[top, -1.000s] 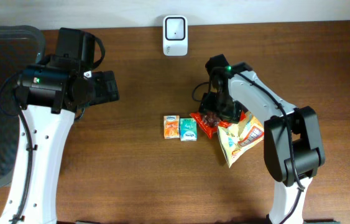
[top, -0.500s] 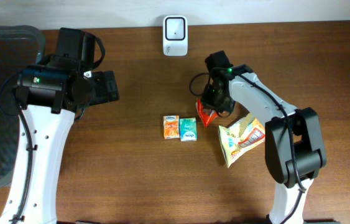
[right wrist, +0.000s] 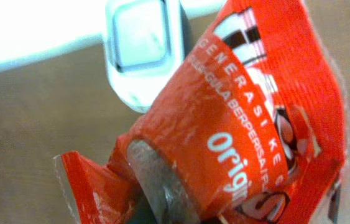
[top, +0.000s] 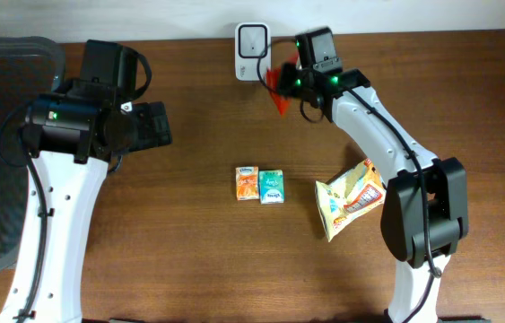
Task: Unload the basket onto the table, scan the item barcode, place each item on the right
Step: 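Lift the red bag and hold it over the white scanner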
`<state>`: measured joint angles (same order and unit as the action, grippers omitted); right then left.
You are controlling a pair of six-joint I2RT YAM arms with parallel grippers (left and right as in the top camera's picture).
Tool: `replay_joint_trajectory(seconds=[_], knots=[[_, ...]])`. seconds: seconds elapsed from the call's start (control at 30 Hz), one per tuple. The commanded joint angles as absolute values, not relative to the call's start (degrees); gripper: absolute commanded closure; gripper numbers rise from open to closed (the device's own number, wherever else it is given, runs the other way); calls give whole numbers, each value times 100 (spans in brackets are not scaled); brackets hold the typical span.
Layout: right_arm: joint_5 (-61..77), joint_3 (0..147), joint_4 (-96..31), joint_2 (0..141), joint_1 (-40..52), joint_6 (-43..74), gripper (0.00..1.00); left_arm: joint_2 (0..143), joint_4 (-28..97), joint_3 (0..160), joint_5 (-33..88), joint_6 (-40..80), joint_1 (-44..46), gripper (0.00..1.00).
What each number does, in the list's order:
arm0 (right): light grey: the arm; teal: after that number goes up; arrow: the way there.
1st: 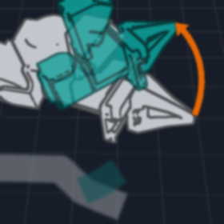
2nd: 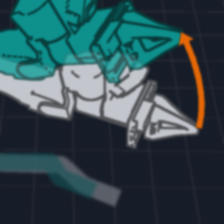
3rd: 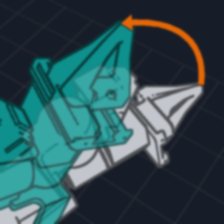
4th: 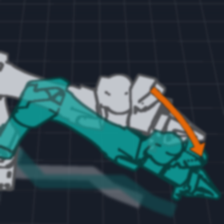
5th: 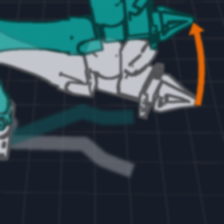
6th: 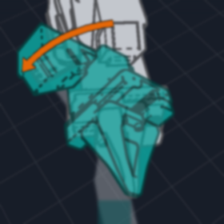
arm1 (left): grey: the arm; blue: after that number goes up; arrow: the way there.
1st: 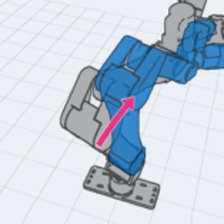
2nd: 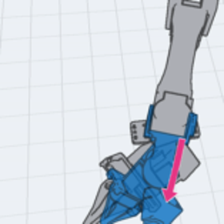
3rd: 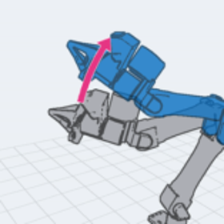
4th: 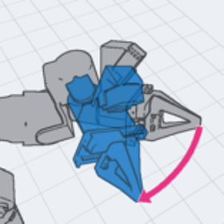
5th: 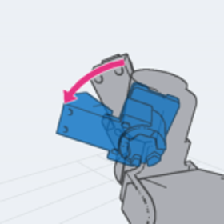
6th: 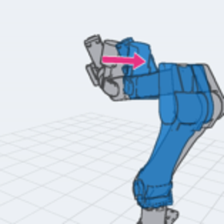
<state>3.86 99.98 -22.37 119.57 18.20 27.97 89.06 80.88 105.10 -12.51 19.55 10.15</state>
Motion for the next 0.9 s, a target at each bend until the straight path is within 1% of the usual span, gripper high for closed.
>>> replay_joint_trajectory(seconds=[0.0, 0.07, 0.2, 0.4, 0.53, 0.77, 0.87], knots=[[222, 10127, -1284, 11942, 1859, 2718, 96, 8914, 8090, 10499, -1330, 2010, 996, 1], [-128, 10127, -845, 11998, 1914, 2674, 96, 8914, 8090, 10499, -1330, 2010, 996, 1], [-869, 10127, 266, 12346, 2071, 1675, 96, 8914, 8090, 10499, -1330, 2010, 996, 1], [-974, 10127, 1966, 13087, 2224, 502, 96, 8914, 8090, 10499, -1330, 2010, 996, 1], [-972, 10127, 2434, 13384, 2239, -115, 96, 8914, 8090, 10499, -1330, 2010, 996, 1], [-978, 10127, 2646, 13454, 2244, -152, 96, 8914, 8090, 10499, -1330, 2010, 993, 1], [-1319, 10127, 2965, 13327, 2209, -148, 96, 8914, 8090, 10499, -1330, 2010, 996, 1]])
